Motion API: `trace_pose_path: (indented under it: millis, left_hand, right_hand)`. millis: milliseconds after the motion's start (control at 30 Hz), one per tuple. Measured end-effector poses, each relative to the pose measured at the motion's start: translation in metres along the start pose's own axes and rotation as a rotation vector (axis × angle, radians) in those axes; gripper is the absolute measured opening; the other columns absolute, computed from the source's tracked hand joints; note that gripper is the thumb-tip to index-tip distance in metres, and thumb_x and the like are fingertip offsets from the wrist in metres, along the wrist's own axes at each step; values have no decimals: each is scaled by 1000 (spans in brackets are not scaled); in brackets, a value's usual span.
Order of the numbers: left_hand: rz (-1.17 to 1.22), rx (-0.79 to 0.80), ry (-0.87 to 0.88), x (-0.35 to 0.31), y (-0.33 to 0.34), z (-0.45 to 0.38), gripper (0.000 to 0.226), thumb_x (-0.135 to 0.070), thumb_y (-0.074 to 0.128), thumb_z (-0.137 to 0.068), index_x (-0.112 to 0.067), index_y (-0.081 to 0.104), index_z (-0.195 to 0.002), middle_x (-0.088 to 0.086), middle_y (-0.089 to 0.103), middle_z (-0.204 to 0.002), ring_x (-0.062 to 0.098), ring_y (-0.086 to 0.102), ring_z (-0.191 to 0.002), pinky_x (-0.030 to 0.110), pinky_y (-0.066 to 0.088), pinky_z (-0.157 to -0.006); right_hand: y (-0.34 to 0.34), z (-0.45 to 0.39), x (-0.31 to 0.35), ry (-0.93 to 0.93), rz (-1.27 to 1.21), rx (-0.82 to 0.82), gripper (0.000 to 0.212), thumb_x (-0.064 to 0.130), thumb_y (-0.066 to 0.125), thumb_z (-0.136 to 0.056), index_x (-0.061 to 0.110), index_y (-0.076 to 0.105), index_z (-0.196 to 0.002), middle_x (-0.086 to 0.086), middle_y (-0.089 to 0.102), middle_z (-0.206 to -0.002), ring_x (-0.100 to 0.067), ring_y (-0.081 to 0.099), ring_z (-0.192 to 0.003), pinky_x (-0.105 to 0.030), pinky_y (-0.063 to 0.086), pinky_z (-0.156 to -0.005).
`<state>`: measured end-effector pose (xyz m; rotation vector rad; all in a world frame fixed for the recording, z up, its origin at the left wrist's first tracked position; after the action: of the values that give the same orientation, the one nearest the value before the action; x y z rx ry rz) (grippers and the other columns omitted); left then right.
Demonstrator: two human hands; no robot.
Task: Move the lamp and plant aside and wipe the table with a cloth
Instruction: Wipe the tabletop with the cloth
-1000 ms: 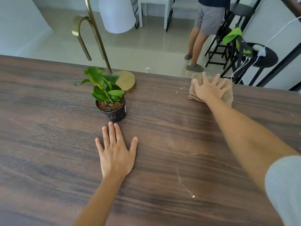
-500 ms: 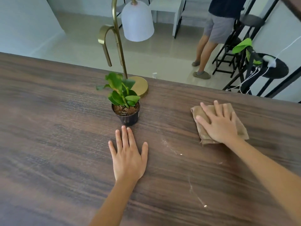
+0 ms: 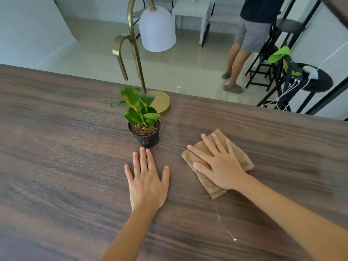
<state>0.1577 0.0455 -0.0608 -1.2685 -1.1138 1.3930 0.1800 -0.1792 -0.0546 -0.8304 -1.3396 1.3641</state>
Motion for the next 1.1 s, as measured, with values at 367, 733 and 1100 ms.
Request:
trace_pose_path:
  millis: [367, 733, 1100]
  left_hand:
    - [40, -21, -11, 1, 0, -3, 68, -51, 11, -96, -13, -1, -151, 4, -6, -161, 24, -10, -148, 50, -1, -119]
    - [239, -6, 110, 9, -10, 3, 52, -19, 26, -100, -10, 19, -150, 2, 11, -161, 18, 2, -149, 43, 1, -120]
    - [141, -48, 182, 49, -9, 27, 53, -27, 20, -101, -10, 14, -151, 3, 10, -161, 19, 3, -148, 38, 2, -120]
  right_hand:
    - [-36, -177, -33, 502, -94, -26, 61, 71, 7, -92, 54, -3, -149, -14, -7, -164, -47, -12, -147, -72, -7, -111]
    - [28, 160, 7, 151, 24, -97, 54, 70, 8, -94, 60, 6, -147, 4, 10, -164, -33, 13, -150, -60, 18, -116]
    - [6, 25, 33, 594, -138, -65, 62, 70, 10, -93, 51, -1, -150, -10, -10, -164, -43, -12, -148, -68, -9, -113]
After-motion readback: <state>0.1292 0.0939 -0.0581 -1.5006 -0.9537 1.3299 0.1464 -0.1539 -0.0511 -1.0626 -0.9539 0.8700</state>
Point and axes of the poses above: each hand's wrist, its own z-axis away from the middle knuckle, its own y-axis out of the palm, x = y × z, the point moved 3 cm from there along -z, towards the middle knuckle
